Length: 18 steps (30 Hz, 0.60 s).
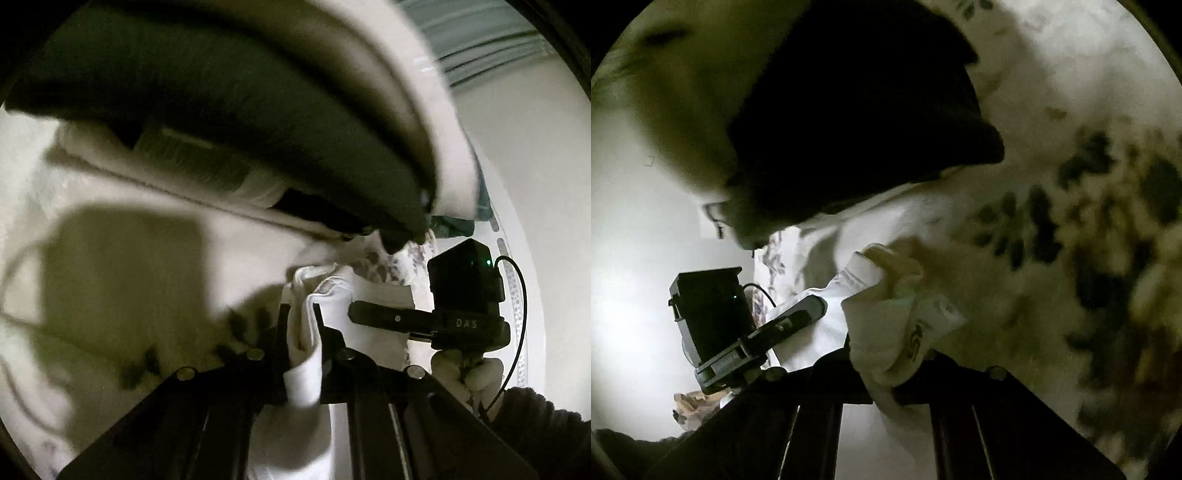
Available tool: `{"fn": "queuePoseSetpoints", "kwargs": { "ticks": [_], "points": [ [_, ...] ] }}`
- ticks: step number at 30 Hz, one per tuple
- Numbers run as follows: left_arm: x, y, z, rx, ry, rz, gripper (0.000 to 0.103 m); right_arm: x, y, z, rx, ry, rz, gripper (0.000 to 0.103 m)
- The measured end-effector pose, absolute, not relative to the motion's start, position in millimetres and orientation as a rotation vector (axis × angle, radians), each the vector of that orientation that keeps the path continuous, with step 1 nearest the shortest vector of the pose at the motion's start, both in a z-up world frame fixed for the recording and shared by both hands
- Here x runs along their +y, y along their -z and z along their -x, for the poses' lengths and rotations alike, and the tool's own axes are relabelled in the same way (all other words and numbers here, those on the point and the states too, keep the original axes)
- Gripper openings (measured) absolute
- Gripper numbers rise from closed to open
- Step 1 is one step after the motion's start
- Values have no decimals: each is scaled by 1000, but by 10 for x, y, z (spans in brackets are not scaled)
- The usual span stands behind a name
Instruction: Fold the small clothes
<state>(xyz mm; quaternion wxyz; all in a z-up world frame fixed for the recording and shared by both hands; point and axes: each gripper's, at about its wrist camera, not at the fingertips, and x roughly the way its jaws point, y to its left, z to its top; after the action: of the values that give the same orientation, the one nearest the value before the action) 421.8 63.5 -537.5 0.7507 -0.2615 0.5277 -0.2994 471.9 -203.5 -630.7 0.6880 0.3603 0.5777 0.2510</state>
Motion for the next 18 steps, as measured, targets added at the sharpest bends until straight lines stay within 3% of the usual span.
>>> {"fn": "queuePoseSetpoints", "kwargs": {
  "ticks": [8,12,14,16,17,18],
  "points": [
    [634,4741,-3706,1063,696,561,6,-1879,5641,-4099,1207,-611,-730,5],
    [715,4467,-3257,1066,739,534,12,-1788,5419,-3591,1200,-649,-691,5],
    [822,4379,-2943,1083,721,501,23,-1847,5310,-3289,1218,-671,-681,7],
    [952,4350,-2582,1114,688,494,58,-1787,5309,-2950,1257,-681,-667,12],
    [1036,4357,-2363,1133,648,492,62,-1754,5341,-2804,1294,-694,-660,16],
    [1019,4400,-2229,1145,623,504,63,-1780,5385,-2609,1352,-702,-648,33]
  ]
}}
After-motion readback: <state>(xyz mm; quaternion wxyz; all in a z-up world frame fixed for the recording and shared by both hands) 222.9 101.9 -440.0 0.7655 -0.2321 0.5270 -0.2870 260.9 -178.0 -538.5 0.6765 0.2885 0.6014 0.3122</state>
